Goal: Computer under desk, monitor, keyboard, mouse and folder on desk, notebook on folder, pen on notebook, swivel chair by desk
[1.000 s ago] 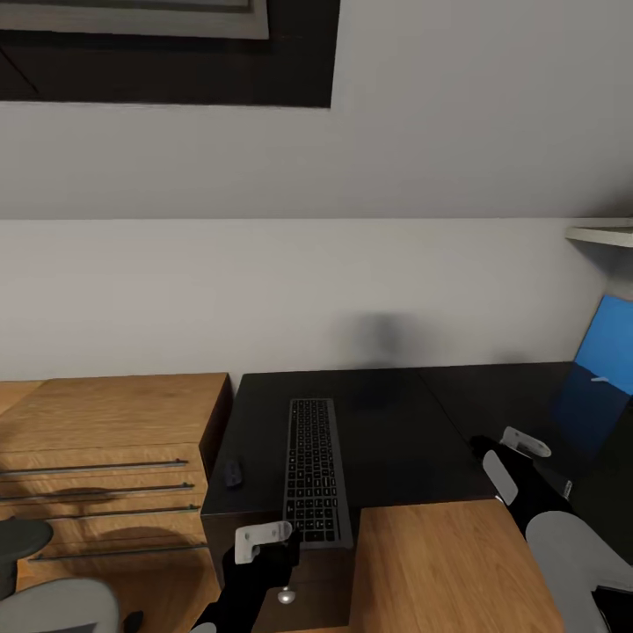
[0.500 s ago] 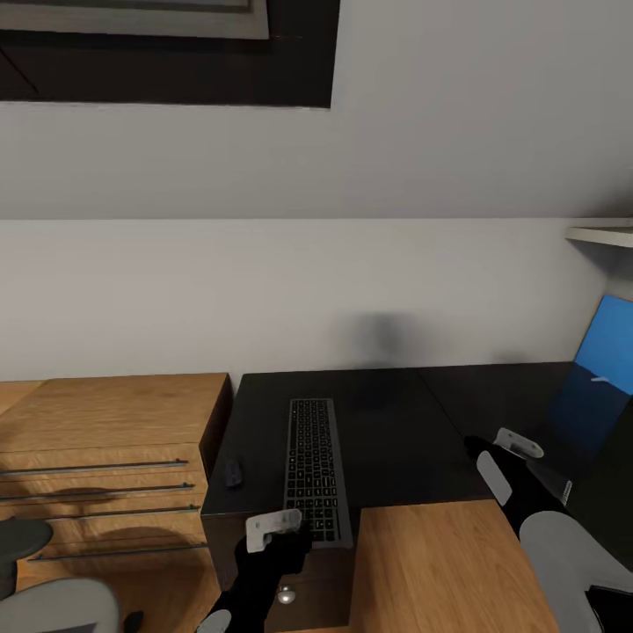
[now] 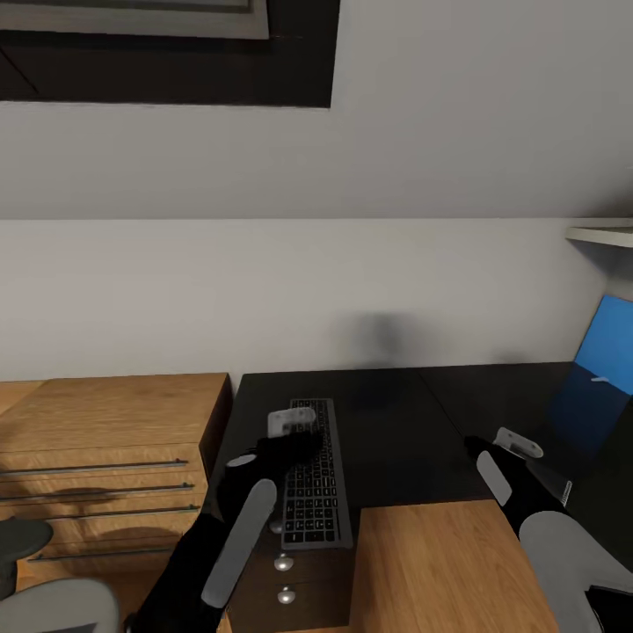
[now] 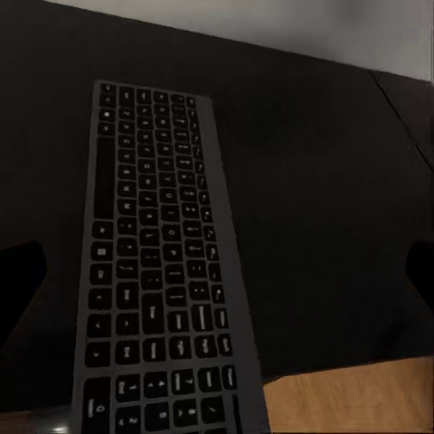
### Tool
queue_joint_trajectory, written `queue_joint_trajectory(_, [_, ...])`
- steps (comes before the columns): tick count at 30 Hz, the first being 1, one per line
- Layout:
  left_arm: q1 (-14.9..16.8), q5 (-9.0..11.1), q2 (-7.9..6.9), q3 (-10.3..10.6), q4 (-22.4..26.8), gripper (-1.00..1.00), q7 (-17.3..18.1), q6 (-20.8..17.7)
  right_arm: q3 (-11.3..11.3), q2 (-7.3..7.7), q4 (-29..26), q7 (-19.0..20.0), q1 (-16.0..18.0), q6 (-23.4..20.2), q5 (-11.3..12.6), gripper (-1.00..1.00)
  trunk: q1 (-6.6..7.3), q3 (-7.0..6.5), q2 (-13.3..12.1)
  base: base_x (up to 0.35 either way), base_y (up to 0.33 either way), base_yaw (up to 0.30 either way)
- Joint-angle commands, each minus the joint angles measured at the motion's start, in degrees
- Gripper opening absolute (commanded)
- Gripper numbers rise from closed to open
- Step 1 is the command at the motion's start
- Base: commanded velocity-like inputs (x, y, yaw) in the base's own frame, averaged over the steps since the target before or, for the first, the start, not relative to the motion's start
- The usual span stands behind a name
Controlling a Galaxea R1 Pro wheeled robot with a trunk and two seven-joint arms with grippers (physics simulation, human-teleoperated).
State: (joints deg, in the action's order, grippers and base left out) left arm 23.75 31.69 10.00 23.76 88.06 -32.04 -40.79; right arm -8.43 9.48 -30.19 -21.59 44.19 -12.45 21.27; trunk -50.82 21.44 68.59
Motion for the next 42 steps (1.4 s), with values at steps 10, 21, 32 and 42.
queue_joint_trajectory(10, [5.5,14.5,0.00,-3.4,-9.9,1.00,-2.4,-1.3,0.1,-0.08,0.1,-0.2,0.0,-0.1,0.5,1.00,0.00,0.07,0.0,0.000,0.000,-0.001])
queue_joint_trajectory(21, [5.7,15.4,-3.04,-3.0,-10.3,1.00,-2.2,-1.1,0.1,-1.18,0.2,-0.2,0.0,1.2,0.5,1.00,0.00,0.07,0.0,0.000,0.000,-0.144])
queue_joint_trajectory(32, [5.7,15.4,-3.78,-2.1,-10.7,1.00,-2.5,-1.0,0.1,-2.69,1.7,0.0,0.0,2.1,0.4,1.00,0.00,0.07,0.0,0.000,0.000,-0.139])
queue_joint_trajectory(42, [5.8,15.3,-3.91,-0.3,-10.9,1.00,-2.7,-1.0,1.8,-2.94,3.5,0.3,0.0,3.7,0.4,1.00,0.00,0.07,0.0,0.000,0.000,-0.012])
